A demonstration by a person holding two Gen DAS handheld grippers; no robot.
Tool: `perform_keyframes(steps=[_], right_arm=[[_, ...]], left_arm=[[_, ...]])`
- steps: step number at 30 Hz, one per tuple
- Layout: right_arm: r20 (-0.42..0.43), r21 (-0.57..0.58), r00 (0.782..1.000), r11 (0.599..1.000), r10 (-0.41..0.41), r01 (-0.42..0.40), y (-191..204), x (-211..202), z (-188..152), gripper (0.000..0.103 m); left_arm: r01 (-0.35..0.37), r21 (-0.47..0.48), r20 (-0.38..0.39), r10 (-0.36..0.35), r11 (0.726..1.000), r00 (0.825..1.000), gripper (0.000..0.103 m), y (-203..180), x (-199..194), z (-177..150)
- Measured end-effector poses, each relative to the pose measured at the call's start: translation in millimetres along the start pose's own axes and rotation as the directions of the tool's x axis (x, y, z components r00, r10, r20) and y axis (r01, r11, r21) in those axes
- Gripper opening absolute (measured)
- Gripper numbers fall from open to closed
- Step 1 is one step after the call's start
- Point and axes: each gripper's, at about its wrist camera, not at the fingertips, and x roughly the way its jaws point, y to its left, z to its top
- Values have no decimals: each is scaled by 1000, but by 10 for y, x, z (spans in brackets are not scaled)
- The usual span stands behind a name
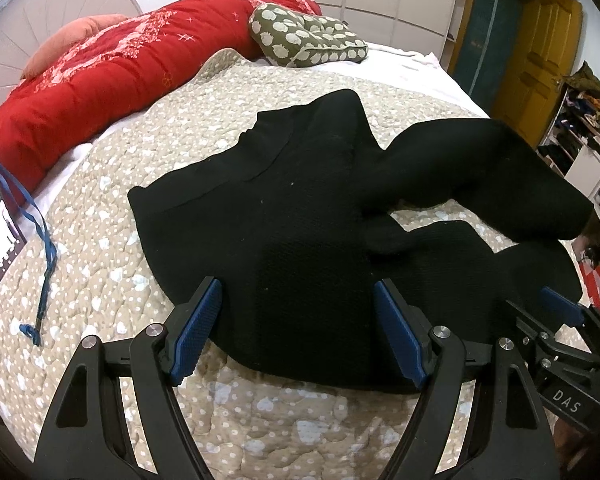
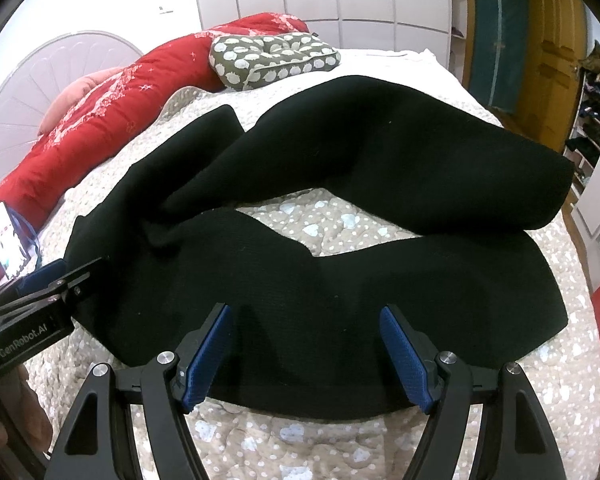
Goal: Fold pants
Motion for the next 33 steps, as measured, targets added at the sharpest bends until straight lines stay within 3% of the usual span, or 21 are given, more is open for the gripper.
perform_keyframes(steps=[18, 26, 30, 33], right_arm=[[-18, -14, 1000, 1000, 13, -13, 82, 100, 13, 74], [-31, -18, 999, 1000, 15, -15, 89, 187, 23, 74], [-37, -12, 999, 1000, 23, -23, 75, 218, 32, 74], [-38, -8, 999, 1000, 28, -28, 74, 234, 59, 74]], left_arm=[[4, -24, -26, -5, 1000, 1000, 79, 100, 18, 5], [26, -93, -22, -28, 995, 999, 79, 500, -16, 123], [88, -158, -40, -96, 984, 995, 79, 752, -11, 148], [176, -161, -74, -190, 971, 979, 79, 818, -48, 155]])
